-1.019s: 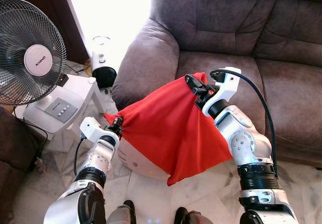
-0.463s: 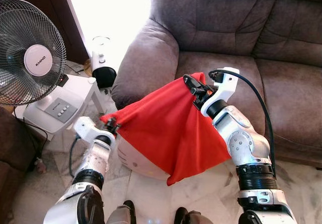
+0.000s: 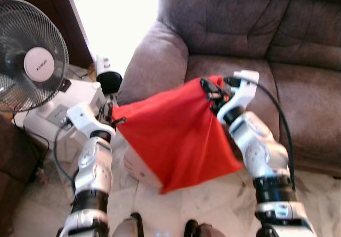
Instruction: Move the pillow to the sofa from floor
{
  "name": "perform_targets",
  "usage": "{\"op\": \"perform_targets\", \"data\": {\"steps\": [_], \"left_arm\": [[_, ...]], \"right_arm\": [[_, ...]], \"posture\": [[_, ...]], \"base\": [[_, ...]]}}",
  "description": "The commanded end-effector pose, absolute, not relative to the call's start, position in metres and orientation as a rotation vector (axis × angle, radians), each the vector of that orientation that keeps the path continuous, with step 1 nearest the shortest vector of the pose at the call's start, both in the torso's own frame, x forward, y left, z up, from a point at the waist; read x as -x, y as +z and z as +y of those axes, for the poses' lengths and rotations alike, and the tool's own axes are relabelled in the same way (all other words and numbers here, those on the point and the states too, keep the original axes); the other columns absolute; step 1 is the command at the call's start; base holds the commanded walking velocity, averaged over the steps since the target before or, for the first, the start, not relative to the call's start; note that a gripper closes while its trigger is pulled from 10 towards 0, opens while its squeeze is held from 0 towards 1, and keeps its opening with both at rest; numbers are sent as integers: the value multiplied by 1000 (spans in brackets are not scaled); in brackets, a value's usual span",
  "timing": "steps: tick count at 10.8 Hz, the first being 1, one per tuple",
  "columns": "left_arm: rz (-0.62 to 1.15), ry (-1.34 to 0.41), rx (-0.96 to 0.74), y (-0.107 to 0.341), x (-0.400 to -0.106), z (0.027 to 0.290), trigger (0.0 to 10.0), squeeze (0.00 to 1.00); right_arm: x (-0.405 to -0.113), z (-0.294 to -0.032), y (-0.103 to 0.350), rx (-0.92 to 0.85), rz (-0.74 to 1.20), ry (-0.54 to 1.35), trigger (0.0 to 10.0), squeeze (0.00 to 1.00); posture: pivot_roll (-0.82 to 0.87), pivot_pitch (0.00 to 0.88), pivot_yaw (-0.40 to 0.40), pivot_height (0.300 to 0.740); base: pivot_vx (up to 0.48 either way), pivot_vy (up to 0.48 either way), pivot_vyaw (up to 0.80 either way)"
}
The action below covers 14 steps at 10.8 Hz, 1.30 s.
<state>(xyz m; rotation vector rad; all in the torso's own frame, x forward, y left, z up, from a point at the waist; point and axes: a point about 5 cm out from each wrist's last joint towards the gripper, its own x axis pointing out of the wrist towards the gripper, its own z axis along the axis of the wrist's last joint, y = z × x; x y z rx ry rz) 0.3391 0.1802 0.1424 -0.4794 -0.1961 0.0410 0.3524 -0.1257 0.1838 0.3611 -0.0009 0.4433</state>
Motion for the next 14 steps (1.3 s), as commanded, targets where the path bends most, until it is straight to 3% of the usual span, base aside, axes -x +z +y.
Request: {"op": "perform_targets", "data": {"steps": [1, 5, 8, 14], "left_arm": [[-228, 20, 446, 153, -336, 178, 10000, 0], [-352, -72, 244, 200, -334, 159, 10000, 0], [-376, -132, 161, 208, -329, 144, 10000, 0], [-381, -122, 147, 209, -330, 140, 10000, 0]], "right_arm": [[-349, -123, 203, -338, -103, 464, 10000, 0], [-338, -144, 175, -191, -87, 305, 10000, 0], [-338, -161, 175, -250, -142, 130, 10000, 0], [-348, -138, 187, -263, -207, 172, 10000, 0]], "posture": [[72, 153, -42, 740], [74, 142, -35, 740], [73, 140, -29, 740], [68, 121, -38, 740]], "base": [[0, 0, 0], [0, 0, 0], [0, 0, 0], [0, 0, 0]]}}
